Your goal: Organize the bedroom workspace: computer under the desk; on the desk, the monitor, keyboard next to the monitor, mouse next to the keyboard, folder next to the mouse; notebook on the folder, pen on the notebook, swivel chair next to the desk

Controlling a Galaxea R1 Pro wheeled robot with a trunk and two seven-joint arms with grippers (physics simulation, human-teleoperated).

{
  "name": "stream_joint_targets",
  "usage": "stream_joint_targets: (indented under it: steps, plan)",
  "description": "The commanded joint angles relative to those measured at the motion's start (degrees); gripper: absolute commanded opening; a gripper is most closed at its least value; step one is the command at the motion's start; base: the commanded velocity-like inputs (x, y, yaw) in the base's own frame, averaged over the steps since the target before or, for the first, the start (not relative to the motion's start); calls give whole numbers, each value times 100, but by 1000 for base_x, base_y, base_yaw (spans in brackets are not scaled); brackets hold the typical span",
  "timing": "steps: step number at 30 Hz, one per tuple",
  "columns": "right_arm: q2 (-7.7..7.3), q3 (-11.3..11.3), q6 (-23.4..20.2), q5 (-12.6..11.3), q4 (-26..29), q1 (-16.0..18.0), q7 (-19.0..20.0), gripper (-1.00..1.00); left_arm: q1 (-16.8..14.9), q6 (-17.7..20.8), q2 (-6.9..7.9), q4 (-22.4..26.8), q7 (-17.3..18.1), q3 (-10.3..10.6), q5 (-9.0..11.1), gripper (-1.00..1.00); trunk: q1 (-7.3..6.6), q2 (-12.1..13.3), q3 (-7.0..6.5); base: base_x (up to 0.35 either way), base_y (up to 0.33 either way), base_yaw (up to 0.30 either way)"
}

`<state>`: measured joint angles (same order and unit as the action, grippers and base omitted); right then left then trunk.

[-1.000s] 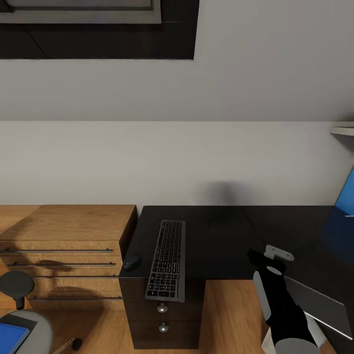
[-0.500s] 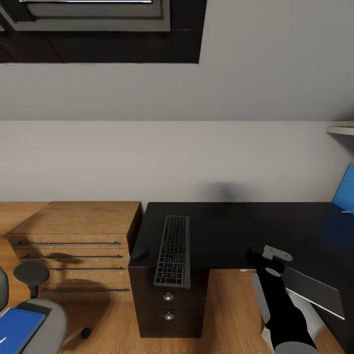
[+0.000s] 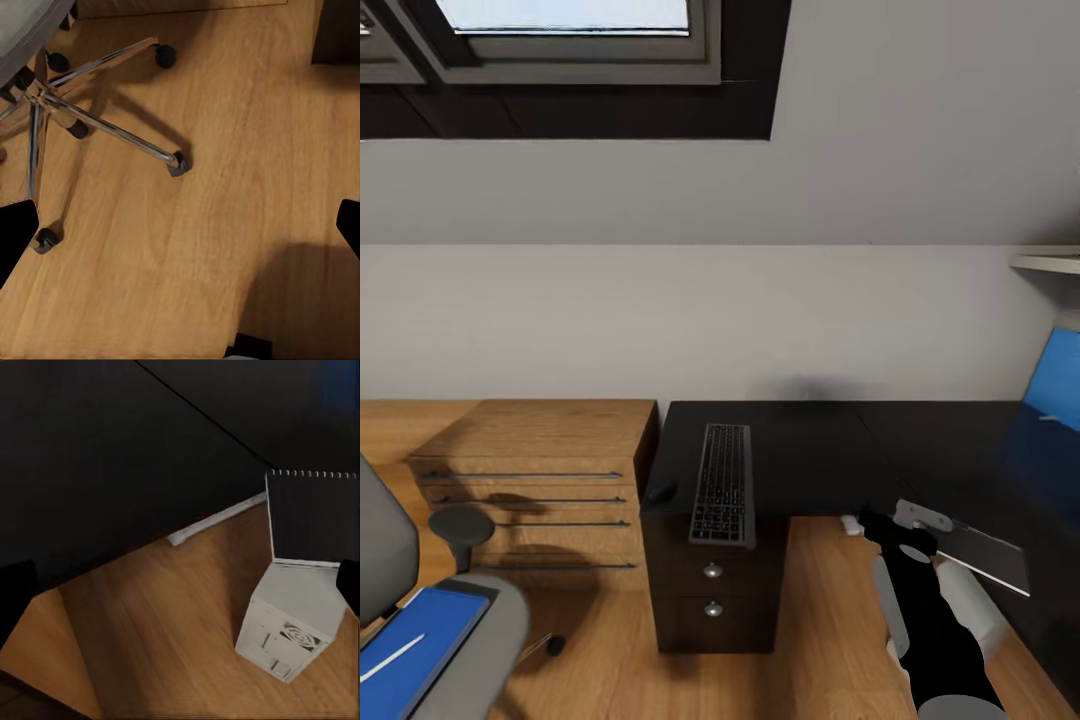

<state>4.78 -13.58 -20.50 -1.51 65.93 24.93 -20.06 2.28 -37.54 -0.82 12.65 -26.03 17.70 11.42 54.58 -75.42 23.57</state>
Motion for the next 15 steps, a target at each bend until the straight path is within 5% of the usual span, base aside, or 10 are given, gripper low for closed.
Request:
stream_joint_targets:
  steps: [1,9,15]
  plan:
    - [4,-4,-27,-16,8,3,-16,100,1,-10,3,10,-25,50,53,100,-3,-4,5,-285,8,0]
    - [5,-4,-21,-16,8,3,-17,100,1,-8,3,10,-25,50,53,100,-3,-4,5,-288,3,0]
    - [5,47,-16,-16,7,3,-16,100,1,-11,-2,10,-25,50,53,100,-3,-4,5,-82,0,0]
